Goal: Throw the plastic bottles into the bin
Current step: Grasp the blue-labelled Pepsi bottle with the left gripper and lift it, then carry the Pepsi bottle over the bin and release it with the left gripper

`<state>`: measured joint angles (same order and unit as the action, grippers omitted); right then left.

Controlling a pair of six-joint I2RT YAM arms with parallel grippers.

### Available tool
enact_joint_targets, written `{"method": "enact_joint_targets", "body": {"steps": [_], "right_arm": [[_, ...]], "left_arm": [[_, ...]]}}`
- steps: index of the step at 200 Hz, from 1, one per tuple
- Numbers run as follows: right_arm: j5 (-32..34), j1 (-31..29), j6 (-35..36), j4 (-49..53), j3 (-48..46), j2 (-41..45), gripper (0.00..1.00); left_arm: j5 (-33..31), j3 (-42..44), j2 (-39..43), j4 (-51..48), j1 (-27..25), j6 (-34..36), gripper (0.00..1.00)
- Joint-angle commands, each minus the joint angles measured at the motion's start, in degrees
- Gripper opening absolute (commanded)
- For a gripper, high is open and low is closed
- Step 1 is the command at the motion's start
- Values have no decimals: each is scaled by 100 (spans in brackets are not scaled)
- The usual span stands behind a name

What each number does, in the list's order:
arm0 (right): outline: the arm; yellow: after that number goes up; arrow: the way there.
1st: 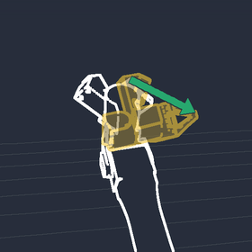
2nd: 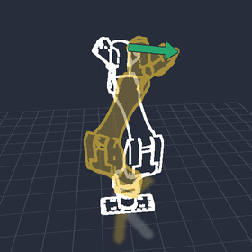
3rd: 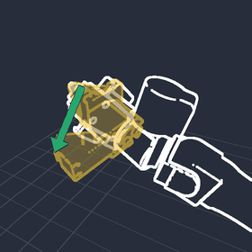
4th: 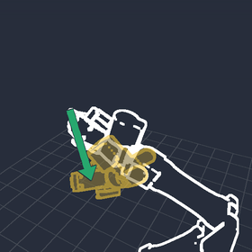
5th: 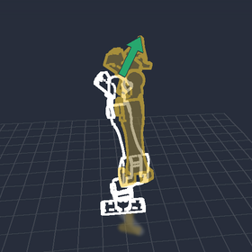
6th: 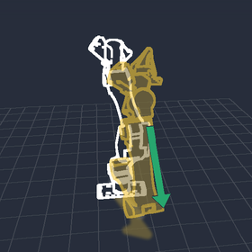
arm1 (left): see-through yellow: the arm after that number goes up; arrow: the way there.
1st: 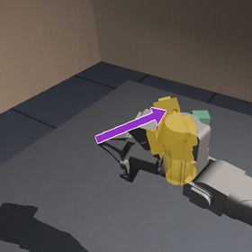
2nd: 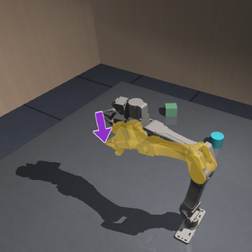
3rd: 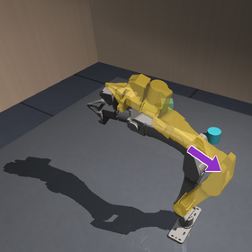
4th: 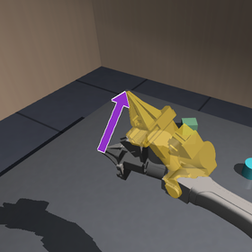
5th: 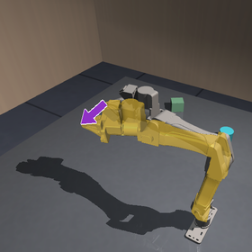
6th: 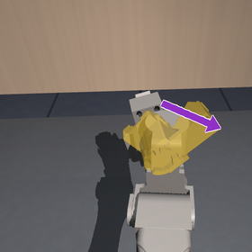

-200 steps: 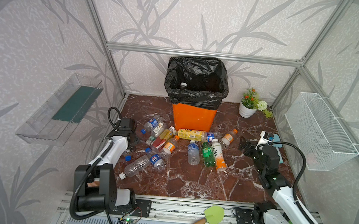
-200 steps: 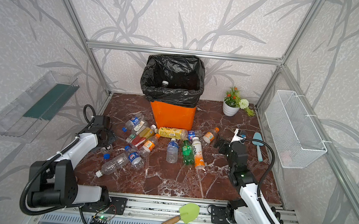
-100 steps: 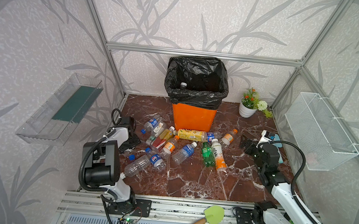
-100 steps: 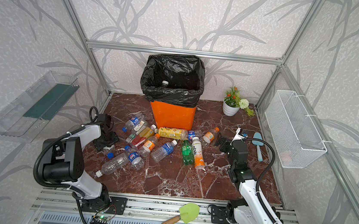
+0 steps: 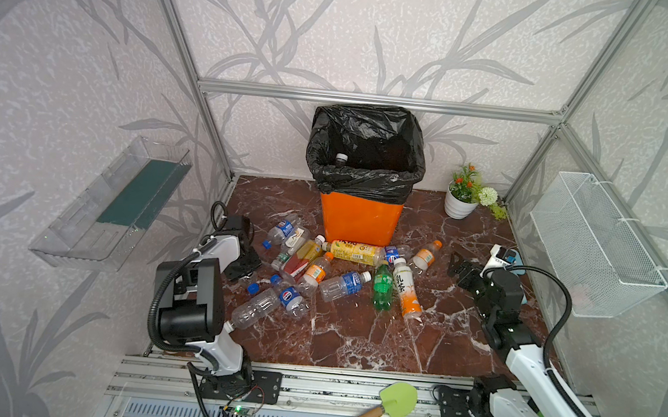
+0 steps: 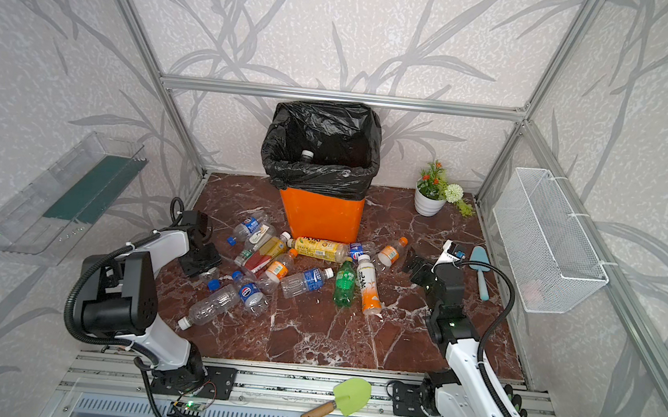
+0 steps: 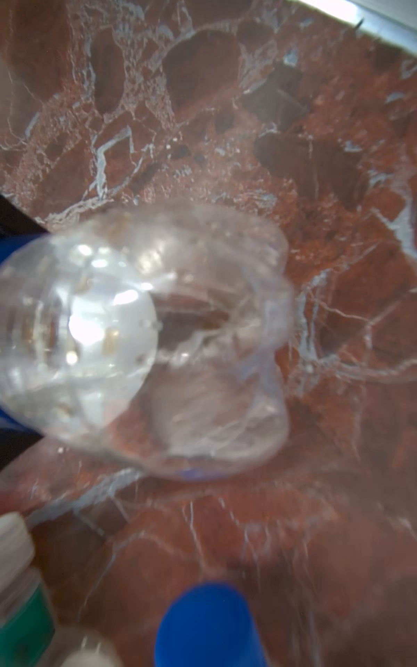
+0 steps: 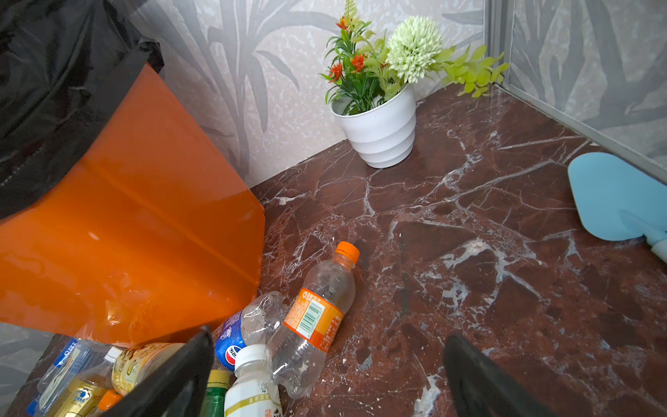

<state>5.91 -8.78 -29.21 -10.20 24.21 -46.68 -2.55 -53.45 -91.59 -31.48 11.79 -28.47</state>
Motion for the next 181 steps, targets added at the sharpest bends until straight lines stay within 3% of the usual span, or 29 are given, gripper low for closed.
{"method": "enact_joint_targets", "body": {"steps": [1,46,76,103,126,153,181], "right_arm": [[7,30,-80,-53,-58,141,99],[6,29,-206,-26,-65,283,99],[-29,34,-252,-19,-31,340,99],[-25,29,-278,9,13,370,99],[-37,34,-252,8,74,344,99],[-84,32,-259,-54,143,284,99],[-240,31,-322,-149,176,220,100]], "left_arm": [[249,22,590,230,16,41,40],[909,-60,1898,489,-41,20,39],[1456,-36,3227,1345,-305,-32,40],[1038,-306,4362,1822,-939,308,40],[753,-747,4979,2166,-1146,563,40],[399,-845,5361,3411,-1149,511,40],[768,-1172,4550,4365,-1180,-34,39]]}}
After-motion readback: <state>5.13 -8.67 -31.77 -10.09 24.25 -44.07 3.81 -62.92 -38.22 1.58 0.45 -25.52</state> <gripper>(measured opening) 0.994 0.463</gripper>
